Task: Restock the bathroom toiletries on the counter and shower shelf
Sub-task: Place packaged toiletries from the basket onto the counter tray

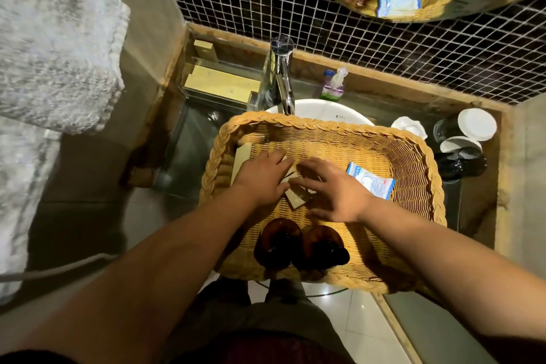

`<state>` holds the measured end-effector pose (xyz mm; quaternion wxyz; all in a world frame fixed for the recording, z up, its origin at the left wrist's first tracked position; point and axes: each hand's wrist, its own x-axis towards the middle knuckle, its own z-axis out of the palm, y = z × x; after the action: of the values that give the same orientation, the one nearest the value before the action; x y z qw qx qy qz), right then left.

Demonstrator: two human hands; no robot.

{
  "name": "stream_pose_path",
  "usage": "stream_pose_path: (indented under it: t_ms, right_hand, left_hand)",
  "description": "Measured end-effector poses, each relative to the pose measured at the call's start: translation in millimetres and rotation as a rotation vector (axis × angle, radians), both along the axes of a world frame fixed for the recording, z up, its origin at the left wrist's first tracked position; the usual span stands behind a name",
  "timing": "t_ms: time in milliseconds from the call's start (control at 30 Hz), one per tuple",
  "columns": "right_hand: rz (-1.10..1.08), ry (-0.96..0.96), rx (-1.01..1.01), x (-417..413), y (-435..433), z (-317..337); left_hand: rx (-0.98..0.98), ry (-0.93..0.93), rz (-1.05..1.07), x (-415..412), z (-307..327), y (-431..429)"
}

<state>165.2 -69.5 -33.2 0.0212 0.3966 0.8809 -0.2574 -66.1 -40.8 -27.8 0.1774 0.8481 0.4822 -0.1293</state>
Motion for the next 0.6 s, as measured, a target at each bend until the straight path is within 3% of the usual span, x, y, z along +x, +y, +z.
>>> stream_pose_path:
  t_ms: [133,233,467,600]
  right_hand:
    - [0.148,-0.117,0.077,-9.9,2.3,-1.1]
    - [0.145,-0.159,0.091,-8.1,1.5,-2.4]
    - [-0.143,-0.093,0.175,4.4,-4.8,-12.7]
    - [-0.233,-0.14,0.058,6.5,-8.2,-20.8]
  left_hand:
    - [-0.007,0.041,-0.086,-9.2,4.4,-0.9]
    - [-0.027,0.05,-0.079,-17.5,5.6,-0.8]
    - [-0.205,-0.011,0.079,-20.5,8.6,-0.7]
    - [-0.234,-0.035,-0.051,-20.3,5.0,-7.8]
